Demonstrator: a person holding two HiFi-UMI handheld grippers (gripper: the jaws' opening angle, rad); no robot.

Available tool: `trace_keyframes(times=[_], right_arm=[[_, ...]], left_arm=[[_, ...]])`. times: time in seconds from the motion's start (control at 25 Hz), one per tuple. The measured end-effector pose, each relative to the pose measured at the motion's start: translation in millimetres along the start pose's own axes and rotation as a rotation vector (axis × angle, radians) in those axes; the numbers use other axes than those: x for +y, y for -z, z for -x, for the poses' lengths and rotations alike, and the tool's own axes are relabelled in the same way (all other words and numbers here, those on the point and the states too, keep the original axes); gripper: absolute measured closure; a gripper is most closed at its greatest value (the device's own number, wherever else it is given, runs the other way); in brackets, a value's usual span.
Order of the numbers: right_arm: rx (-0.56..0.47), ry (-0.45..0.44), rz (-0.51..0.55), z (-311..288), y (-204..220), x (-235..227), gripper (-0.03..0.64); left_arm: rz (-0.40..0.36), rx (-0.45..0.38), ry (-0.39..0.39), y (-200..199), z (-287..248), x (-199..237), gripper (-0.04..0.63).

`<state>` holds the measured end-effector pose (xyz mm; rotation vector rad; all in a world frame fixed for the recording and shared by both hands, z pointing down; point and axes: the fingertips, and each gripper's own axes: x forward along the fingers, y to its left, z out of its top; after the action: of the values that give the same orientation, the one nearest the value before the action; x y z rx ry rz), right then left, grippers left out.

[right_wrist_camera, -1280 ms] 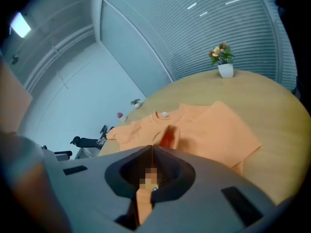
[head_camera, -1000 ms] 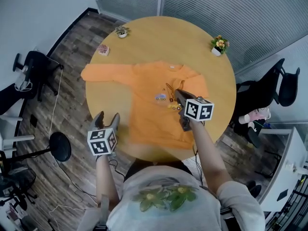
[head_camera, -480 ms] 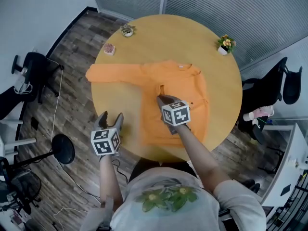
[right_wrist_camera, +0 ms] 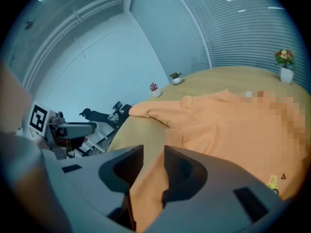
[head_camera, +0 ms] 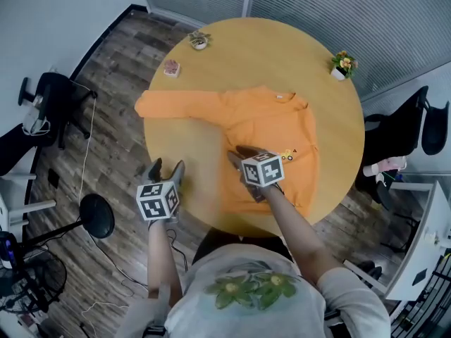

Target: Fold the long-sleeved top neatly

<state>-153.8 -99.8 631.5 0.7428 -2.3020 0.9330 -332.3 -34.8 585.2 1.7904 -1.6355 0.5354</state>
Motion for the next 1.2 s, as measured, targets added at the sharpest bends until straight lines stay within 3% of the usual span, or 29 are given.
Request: trace_keyframes(times=[0.24, 0.4, 0.56, 0.8, 1.0, 1.08, 1.2], right_arm=[[-0.115, 0.052, -0.100, 45, -13, -30, 0.488], [-0.156, 0.102, -0.148, 69, -14, -51, 0.488], [-0.148, 0.148, -0.166, 83, -4, -65, 0.488], [-0.119, 0.191, -0.174, 91, 11, -78, 0.488], [-0.135, 0.232, -0.187, 101, 9, -87, 0.488], [-0.142, 0.249, -0.198, 105, 11, -92, 0.488], [-0.146, 0.267, -0.216, 112, 17, -99, 0.489]], left_arm=[[0.013, -0.011, 0.022, -23, -27, 21, 0.313], [-0.010, -0.012, -0.022, -44, -48, 55, 0.313], [-0.045, 0.007, -0.059, -63, -72, 92, 0.313], [0.046, 0.050, -0.085, -90, -117, 162, 0.313], [0.000, 0.087, -0.107, -107, -147, 211, 0.313], [0.097, 0.083, -0.085, -107, -159, 225, 0.313], [0.336, 0.057, -0.035, -99, -175, 239, 0.313]])
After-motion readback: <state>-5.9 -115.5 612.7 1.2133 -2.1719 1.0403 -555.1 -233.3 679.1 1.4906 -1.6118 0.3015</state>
